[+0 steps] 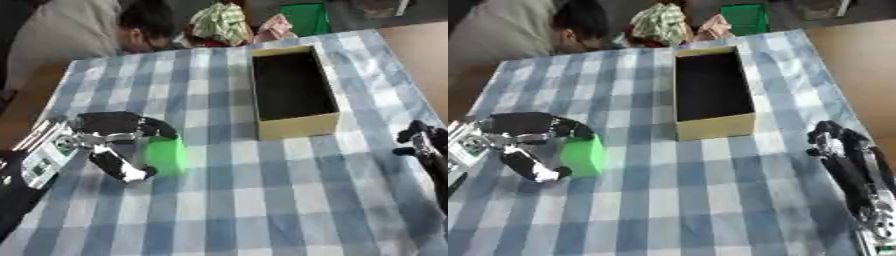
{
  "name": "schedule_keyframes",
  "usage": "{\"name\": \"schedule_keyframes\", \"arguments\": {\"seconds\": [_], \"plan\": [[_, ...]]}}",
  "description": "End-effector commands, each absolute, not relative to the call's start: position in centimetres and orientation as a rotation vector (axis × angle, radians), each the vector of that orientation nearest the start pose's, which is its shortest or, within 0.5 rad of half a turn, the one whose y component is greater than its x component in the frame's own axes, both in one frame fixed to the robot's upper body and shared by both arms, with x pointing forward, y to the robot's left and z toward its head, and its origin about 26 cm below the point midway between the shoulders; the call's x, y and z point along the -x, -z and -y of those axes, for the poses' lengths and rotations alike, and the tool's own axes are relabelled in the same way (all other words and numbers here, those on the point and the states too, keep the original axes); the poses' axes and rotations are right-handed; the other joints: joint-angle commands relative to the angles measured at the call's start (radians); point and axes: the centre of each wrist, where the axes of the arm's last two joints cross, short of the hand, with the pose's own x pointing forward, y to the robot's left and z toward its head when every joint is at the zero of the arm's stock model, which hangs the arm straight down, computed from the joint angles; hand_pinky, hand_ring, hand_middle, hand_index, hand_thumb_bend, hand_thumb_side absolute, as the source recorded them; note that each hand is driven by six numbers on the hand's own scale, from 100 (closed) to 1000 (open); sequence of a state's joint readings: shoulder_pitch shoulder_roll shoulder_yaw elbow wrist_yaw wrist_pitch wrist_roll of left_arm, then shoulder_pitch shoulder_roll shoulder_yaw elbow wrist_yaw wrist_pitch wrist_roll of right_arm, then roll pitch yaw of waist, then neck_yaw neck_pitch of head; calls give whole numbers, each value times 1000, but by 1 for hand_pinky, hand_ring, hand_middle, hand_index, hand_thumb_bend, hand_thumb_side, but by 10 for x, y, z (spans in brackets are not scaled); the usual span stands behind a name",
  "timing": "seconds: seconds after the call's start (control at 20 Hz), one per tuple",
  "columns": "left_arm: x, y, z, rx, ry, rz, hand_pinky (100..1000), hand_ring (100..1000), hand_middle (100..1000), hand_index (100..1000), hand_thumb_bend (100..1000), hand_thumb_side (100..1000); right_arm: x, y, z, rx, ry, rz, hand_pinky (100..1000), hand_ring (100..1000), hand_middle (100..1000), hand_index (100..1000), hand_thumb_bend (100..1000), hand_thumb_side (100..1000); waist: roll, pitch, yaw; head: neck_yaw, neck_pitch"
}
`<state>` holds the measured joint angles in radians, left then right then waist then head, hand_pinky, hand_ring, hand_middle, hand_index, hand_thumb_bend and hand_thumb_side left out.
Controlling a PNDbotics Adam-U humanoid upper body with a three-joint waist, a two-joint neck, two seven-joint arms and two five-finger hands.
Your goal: Pick up objects on the table and place them in the box.
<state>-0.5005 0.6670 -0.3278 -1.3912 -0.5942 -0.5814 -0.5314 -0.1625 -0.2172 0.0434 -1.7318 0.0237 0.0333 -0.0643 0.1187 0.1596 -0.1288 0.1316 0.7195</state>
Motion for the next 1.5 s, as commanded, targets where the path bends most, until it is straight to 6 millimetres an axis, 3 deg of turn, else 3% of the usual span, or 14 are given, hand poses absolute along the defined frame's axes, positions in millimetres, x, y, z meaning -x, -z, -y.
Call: {"name": "schedule_keyframes", "arguments": {"seconds": [0.05,0.2,0.4,0.9,1.25,1.5], "plan": [[-382,-136,-318,-368,2143,1460,696,621,838,962,242,424,-312,-91,261,176,-223,1871,608,1000,498,561,100,596,-5,-12,0,1,-2],[-381,-137,-318,-367,2133,1473,659,516,790,957,239,317,-312,-91,261,176,-221,1871,608,1000,498,561,100,599,-5,-12,0,0,-3],[-381,-139,-316,-374,2105,1510,632,442,710,950,194,305,-312,-91,261,176,-221,1870,608,1000,498,561,100,603,-4,-12,1,0,-3],[-377,-159,-313,-387,2025,1638,613,394,653,945,105,274,-312,-90,262,177,-220,1868,609,1000,499,561,100,607,-1,-13,1,-3,-3],[-376,-193,-314,-404,1969,1758,613,393,649,943,100,259,-312,-90,262,176,-222,1866,609,1000,498,561,100,611,1,-15,-2,-4,-6],[-386,-224,-307,-433,1918,1864,611,390,650,941,100,244,-312,-90,259,161,-236,1868,609,1000,498,561,100,605,-1,-14,-9,0,-14]]}}
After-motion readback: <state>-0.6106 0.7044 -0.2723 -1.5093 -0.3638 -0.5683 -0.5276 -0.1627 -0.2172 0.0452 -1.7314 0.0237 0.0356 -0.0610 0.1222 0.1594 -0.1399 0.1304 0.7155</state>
